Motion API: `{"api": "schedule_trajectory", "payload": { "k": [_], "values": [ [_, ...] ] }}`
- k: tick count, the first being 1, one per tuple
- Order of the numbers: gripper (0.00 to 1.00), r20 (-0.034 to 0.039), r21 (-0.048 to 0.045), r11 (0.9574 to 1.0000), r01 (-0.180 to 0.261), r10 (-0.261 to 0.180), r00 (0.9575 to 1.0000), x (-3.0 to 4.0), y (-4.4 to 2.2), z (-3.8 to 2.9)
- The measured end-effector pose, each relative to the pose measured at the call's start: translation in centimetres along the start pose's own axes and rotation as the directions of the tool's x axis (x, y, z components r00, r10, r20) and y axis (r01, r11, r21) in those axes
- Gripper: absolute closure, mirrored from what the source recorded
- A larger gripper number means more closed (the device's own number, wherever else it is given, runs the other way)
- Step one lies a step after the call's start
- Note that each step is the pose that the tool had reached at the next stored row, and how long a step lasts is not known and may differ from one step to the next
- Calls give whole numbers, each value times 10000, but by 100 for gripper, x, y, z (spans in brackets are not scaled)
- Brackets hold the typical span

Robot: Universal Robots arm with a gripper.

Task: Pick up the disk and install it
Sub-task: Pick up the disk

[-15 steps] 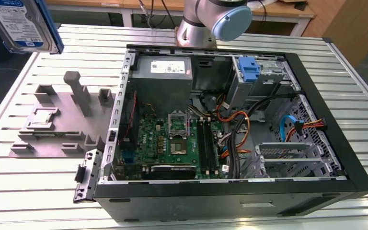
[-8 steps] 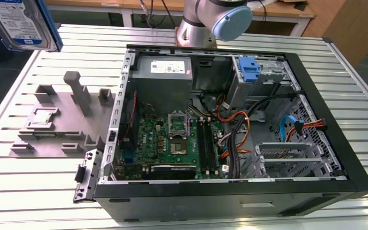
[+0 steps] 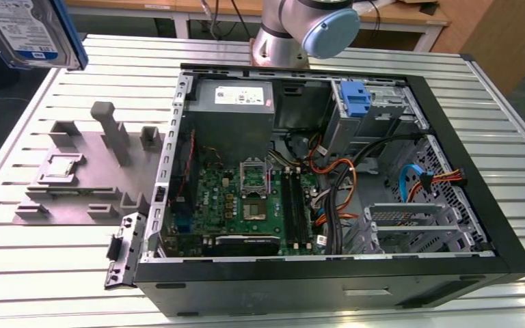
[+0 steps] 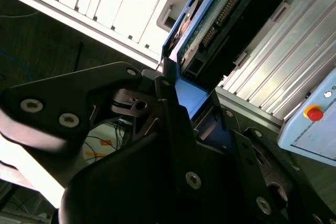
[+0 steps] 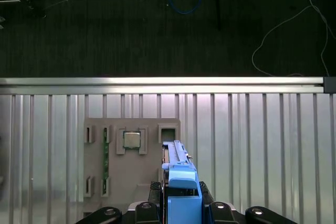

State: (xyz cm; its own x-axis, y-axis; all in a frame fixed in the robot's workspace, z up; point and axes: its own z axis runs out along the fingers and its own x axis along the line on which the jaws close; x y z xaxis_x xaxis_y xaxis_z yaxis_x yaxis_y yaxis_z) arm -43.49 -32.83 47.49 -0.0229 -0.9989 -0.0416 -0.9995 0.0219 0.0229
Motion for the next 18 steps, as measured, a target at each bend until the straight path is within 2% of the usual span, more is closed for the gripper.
{"api": "schedule_trajectory", "payload": {
  "k": [3,6,7,16,18],
  "values": [
    [64,16,-1,10000,1,-1,10000,-2,1,-19],
    [64,130,-3,10000,4,-4,9999,-1,0,-24],
    [64,145,-4,10000,4,-3,9999,-2,0,-24],
    [64,153,-3,10000,3,-3,9999,-1,-1,-24],
    [64,153,-3,10000,5,-5,9999,-1,-21,-24]
  ]
}}
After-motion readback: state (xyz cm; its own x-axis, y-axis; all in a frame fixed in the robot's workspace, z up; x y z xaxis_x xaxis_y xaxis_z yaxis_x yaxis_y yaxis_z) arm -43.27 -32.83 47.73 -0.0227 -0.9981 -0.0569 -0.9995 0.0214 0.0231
